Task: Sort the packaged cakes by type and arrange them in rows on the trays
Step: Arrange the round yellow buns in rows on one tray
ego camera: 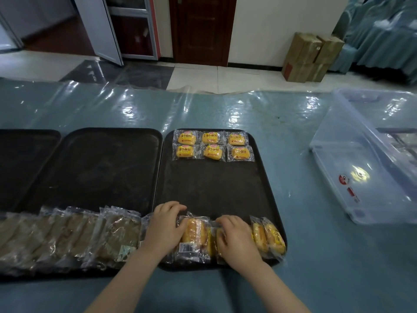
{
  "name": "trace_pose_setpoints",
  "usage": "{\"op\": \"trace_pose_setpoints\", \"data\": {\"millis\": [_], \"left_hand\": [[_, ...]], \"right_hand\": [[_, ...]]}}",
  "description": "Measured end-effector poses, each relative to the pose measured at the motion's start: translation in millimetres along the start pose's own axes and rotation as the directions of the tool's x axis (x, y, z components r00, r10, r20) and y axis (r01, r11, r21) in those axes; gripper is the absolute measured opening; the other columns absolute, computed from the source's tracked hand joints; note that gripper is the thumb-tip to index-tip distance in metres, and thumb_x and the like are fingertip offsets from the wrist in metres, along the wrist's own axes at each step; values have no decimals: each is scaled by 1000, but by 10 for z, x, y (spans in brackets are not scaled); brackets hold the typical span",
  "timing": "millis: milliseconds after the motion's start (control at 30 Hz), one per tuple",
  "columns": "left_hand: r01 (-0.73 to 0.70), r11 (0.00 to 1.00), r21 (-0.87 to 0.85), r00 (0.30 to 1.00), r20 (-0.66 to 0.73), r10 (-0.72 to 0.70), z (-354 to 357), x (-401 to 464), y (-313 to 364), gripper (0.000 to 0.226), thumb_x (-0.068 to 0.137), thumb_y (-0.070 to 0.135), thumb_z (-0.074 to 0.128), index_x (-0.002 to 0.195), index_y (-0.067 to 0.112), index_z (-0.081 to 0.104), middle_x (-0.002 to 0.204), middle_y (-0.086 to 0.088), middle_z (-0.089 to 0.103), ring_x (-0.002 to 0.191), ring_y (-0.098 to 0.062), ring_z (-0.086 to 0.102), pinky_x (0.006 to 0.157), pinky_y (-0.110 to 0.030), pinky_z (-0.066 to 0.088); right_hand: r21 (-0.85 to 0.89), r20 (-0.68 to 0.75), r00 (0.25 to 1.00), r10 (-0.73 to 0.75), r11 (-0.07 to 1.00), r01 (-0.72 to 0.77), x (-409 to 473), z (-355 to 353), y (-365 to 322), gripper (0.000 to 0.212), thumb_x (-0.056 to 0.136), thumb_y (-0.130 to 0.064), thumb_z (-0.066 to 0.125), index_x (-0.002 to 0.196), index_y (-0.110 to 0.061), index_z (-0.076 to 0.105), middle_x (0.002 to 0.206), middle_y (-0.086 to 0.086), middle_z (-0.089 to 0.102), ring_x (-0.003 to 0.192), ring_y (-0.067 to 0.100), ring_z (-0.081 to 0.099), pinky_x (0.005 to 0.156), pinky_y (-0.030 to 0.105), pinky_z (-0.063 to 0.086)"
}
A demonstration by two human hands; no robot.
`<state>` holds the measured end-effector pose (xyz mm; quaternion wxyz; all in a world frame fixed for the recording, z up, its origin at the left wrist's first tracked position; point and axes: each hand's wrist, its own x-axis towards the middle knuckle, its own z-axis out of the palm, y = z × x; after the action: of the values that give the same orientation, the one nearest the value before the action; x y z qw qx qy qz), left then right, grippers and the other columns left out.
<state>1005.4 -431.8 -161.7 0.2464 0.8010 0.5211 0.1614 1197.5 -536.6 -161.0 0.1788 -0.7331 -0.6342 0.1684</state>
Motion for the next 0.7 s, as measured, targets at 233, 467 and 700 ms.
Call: {"op": "trace_pose_setpoints", "data": {"millis": [233, 467, 700], "left_hand": [[8, 998, 61, 1000, -6, -8, 25, -137, -32, 38, 96, 38, 57, 132, 26, 57, 135, 9, 51, 132, -11, 33, 111, -28, 27], [4, 998, 57, 1000, -28, -3, 39, -178, -37, 27, 92, 34, 63, 117, 27, 60, 123, 13, 55, 125, -11, 39, 107, -28, 31], [11, 1000, 20, 1000, -17, -11, 12, -184, 4, 22, 91, 35, 65, 110, 27, 59, 111, 18, 52, 119, -9, 42, 104, -30, 36]], "right_hand": [[42, 68, 994, -80, 996, 77, -194, 149, -174, 56, 96, -48, 46, 148, -26, 40, 150, -10, 41, 142, 9, 28, 123, 29, 13], [-38, 189, 978, -90, 994, 99, -280, 158, -246, 95, 85, -67, 55, 158, -24, 12, 163, -6, 17, 151, 14, 8, 122, 32, -5], [-90, 110, 989, -102, 990, 112, -287, 196, -287, 71, 97, -41, 49, 157, -24, 17, 162, -2, 23, 151, 16, 13, 121, 31, -8]]}}
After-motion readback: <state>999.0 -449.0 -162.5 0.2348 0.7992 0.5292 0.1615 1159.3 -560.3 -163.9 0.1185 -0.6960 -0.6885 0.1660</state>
